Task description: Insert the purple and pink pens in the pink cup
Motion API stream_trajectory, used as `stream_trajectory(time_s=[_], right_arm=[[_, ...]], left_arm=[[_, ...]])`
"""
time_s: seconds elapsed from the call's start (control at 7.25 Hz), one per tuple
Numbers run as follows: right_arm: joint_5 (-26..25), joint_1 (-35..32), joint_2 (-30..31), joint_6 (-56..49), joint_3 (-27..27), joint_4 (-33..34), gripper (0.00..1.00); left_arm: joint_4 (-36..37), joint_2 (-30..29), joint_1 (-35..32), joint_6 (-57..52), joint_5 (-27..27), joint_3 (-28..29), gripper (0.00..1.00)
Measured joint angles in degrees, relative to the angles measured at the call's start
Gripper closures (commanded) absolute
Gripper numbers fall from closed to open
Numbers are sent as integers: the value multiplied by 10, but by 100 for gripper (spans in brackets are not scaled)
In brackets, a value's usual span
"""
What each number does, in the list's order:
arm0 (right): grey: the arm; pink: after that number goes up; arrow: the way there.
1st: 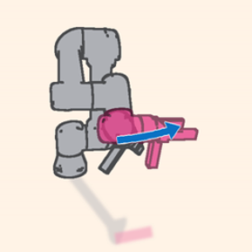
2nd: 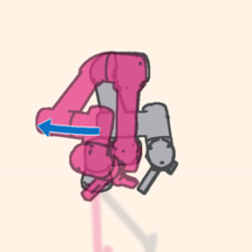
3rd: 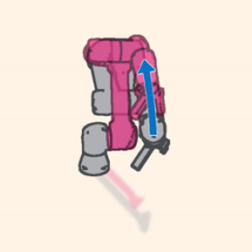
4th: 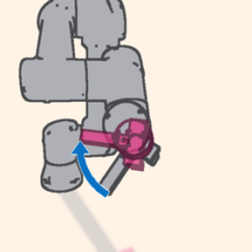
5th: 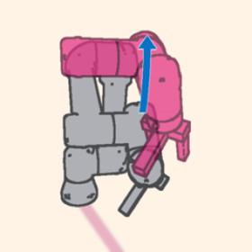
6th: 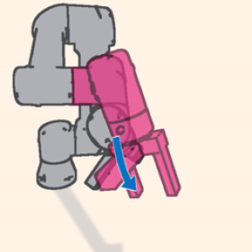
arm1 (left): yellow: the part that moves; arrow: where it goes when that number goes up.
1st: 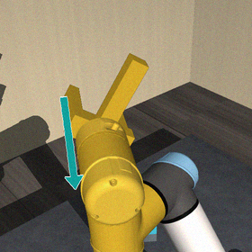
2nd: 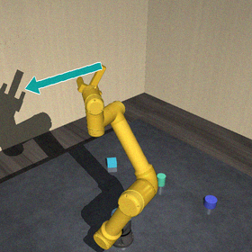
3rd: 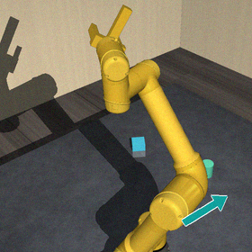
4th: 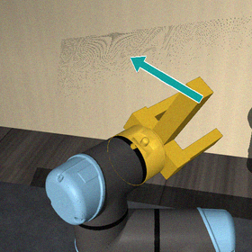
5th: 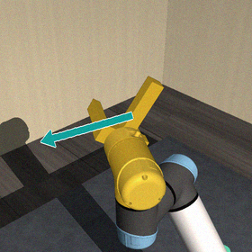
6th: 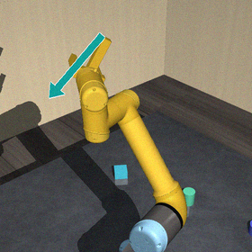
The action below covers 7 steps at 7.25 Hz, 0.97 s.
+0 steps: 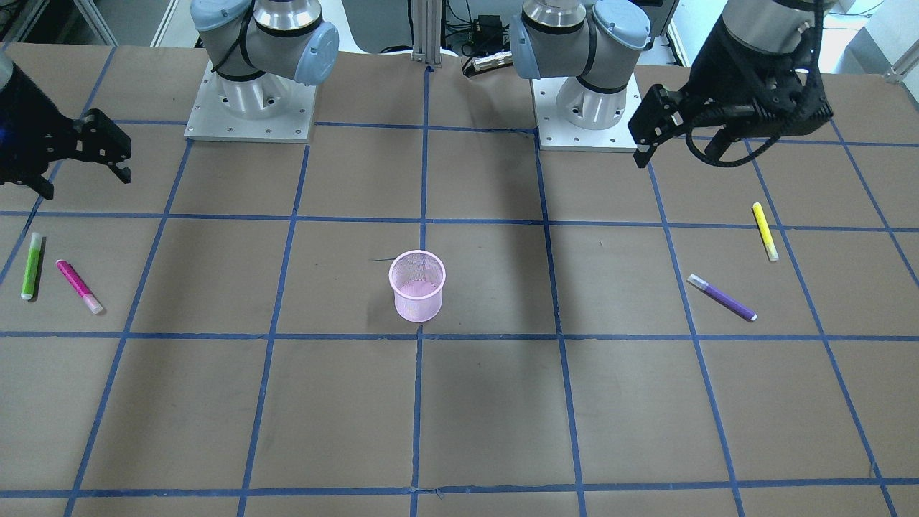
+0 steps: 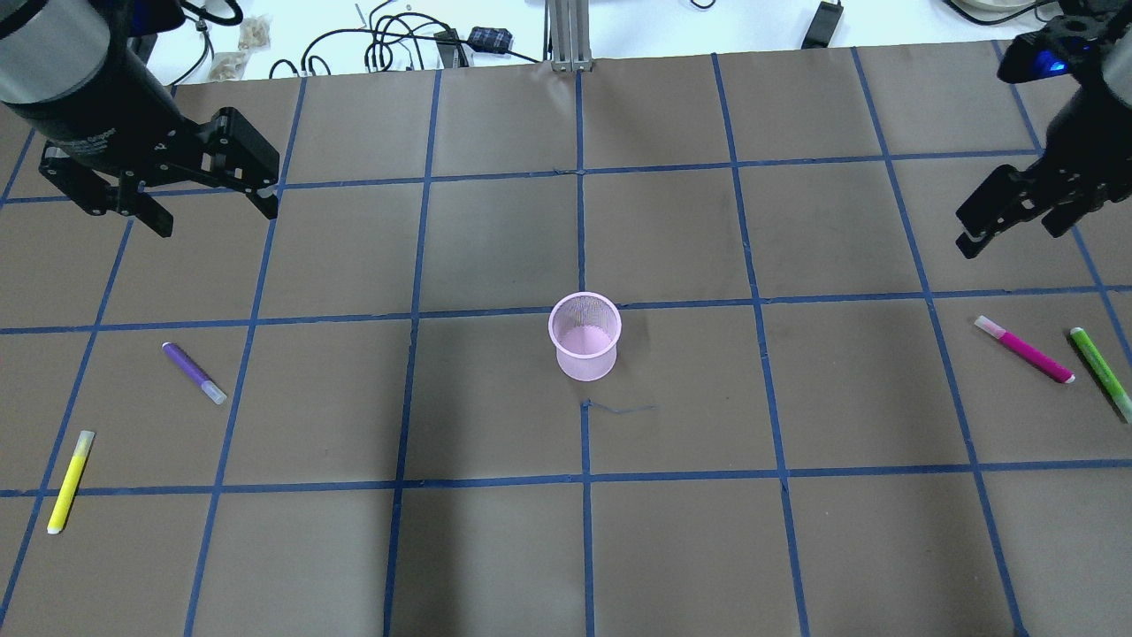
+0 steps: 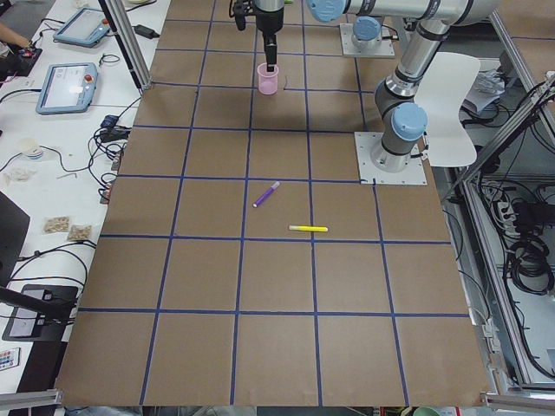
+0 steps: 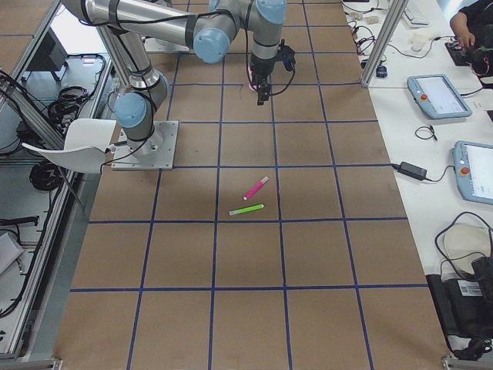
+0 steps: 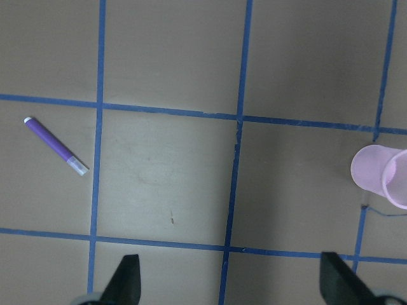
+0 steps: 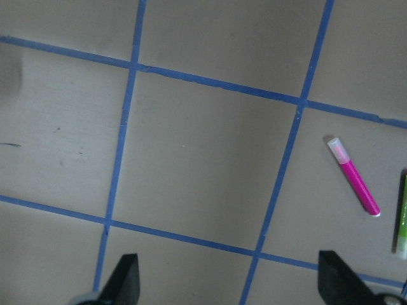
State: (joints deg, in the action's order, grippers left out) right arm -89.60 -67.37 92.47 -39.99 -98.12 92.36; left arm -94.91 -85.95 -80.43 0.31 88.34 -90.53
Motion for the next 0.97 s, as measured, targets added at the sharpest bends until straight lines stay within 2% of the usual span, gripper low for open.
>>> stream_trajectory(time_s=[0.28, 0.55, 0.97], right_arm=[[-5, 63, -26, -168, -34, 75, 0], [-3, 117, -68, -322, -64, 166, 0], [-6, 169, -121, -471, -110, 264, 0]], left_arm=[[28, -10, 82, 7, -2, -61, 0], [98, -30, 150, 19, 1, -118, 0], [208, -68, 231, 56, 16, -197, 0]])
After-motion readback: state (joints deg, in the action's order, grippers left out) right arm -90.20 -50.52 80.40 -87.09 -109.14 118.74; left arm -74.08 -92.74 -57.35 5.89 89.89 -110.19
